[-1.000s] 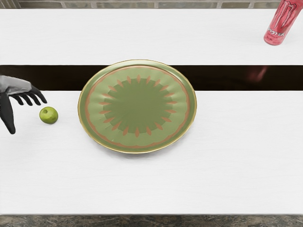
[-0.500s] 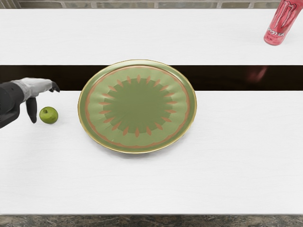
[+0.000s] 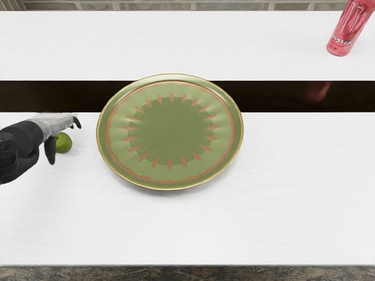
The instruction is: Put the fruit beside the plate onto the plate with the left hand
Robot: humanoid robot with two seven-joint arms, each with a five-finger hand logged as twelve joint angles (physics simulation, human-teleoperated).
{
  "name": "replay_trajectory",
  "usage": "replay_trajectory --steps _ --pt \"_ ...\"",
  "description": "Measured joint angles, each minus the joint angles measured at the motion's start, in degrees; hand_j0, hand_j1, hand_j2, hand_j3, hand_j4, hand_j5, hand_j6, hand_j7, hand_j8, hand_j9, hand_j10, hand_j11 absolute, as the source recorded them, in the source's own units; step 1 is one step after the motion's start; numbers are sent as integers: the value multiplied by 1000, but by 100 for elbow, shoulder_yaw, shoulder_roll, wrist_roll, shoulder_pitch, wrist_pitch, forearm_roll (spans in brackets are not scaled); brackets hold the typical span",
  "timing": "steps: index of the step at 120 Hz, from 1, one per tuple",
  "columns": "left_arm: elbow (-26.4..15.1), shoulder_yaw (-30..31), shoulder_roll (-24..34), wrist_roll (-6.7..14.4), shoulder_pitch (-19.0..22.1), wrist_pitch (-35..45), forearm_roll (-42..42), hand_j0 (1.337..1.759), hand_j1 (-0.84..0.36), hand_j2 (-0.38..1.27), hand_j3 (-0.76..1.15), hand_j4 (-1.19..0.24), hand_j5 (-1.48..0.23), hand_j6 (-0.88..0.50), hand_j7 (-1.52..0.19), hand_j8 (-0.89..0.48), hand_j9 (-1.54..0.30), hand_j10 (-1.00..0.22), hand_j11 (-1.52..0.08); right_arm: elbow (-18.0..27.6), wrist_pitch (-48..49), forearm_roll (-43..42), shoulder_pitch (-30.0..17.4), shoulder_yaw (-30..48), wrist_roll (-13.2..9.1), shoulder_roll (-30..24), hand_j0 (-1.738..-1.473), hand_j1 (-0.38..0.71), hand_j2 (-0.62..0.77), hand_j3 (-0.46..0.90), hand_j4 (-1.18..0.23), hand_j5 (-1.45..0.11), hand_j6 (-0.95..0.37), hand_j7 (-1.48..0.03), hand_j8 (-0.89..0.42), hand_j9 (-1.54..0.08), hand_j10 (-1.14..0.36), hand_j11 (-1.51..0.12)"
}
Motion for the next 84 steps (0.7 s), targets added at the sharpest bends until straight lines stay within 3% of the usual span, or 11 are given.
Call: replay_trajectory --steps 40,84 --pt "161 182 -11 0 105 514 188 1658 -154 90 0 -429 -551 -430 -550 -430 -550 -428 -550 0 0 0 0 0 0 0 -1658 -310 -7 0 -33 -43 -33 -43 -33 -43 -33 -43" --pt "205 272 -98 2 114 641 204 1656 -235 88 0 -506 -667 -507 -665 -508 -663 -508 -662 0 0 0 0 0 0 0 -1658 -310 -7 0 -33 -43 -33 -43 -33 -43 -33 -43"
